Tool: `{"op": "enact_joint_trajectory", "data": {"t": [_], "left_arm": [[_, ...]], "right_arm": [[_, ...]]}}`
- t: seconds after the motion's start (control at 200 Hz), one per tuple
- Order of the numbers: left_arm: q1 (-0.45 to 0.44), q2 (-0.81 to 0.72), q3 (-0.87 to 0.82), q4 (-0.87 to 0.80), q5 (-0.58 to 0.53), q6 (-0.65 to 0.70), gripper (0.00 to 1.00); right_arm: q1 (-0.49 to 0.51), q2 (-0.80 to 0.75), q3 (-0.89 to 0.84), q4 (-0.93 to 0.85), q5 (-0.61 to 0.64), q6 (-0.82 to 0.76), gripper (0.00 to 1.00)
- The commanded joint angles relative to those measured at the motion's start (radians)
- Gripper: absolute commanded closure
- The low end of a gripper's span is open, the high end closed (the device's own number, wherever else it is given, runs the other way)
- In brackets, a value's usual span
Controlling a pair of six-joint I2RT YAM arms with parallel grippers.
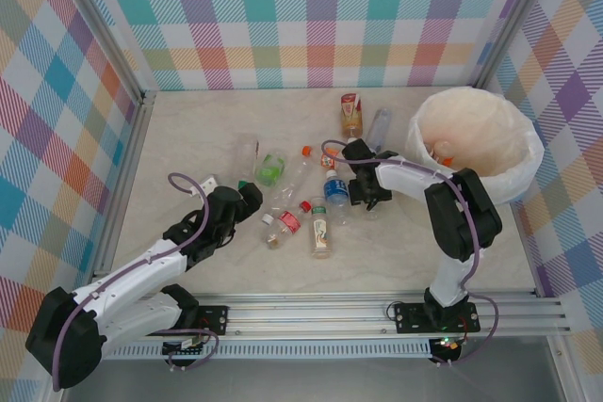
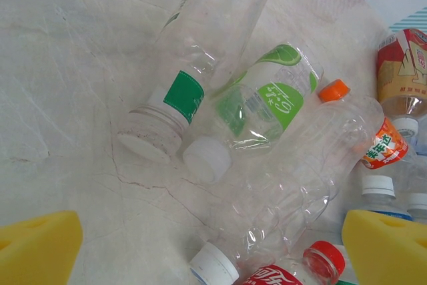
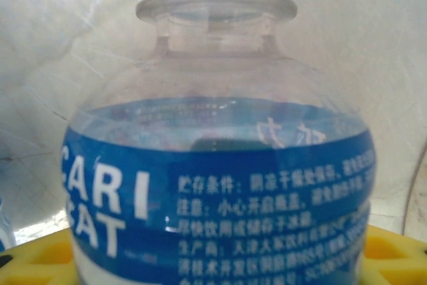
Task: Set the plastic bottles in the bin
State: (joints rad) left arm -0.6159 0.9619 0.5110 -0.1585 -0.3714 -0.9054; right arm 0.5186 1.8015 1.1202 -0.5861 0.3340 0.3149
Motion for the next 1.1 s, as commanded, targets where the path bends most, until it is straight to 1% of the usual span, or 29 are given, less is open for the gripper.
{"op": "enact_joint_trajectory", "data": {"t": [0.0, 0.19, 0.39, 0.535, 0.67, 0.77, 0.965, 1.095], "left_arm": [[0.012, -0.008, -0.014, -0.009, -0.006, -0.015, 0.00], [0.013, 0.000, -0.014, 0.007, -0.003, -0.017, 0.00], [0.014, 0.027, -0.010, 0.023, 0.017, -0.020, 0.00], [0.015, 0.039, -0.004, 0.025, 0.027, -0.019, 0.00], [0.016, 0.043, -0.005, 0.026, 0.026, -0.019, 0.00], [0.016, 0.046, -0.006, 0.026, 0.029, -0.018, 0.00], [0.019, 0.048, -0.006, 0.025, 0.034, -0.018, 0.00], [0.020, 0.047, -0.009, 0.023, 0.036, -0.020, 0.00]], "right_arm": [[0.006, -0.025, -0.025, 0.050, 0.009, -0.025, 0.46], [0.006, -0.171, -0.089, 0.125, 0.005, -0.087, 0.50], [0.012, -0.341, -0.120, 0.172, -0.001, -0.131, 0.51], [0.011, -0.445, -0.081, 0.144, -0.016, -0.147, 0.51], [0.013, -0.554, -0.062, 0.180, -0.118, -0.196, 0.50], [0.013, -0.612, -0.026, 0.187, -0.164, -0.219, 0.50], [0.004, -0.712, 0.063, 0.221, -0.169, -0.249, 0.51], [-0.038, -0.766, 0.094, 0.267, -0.137, -0.286, 0.53]]}}
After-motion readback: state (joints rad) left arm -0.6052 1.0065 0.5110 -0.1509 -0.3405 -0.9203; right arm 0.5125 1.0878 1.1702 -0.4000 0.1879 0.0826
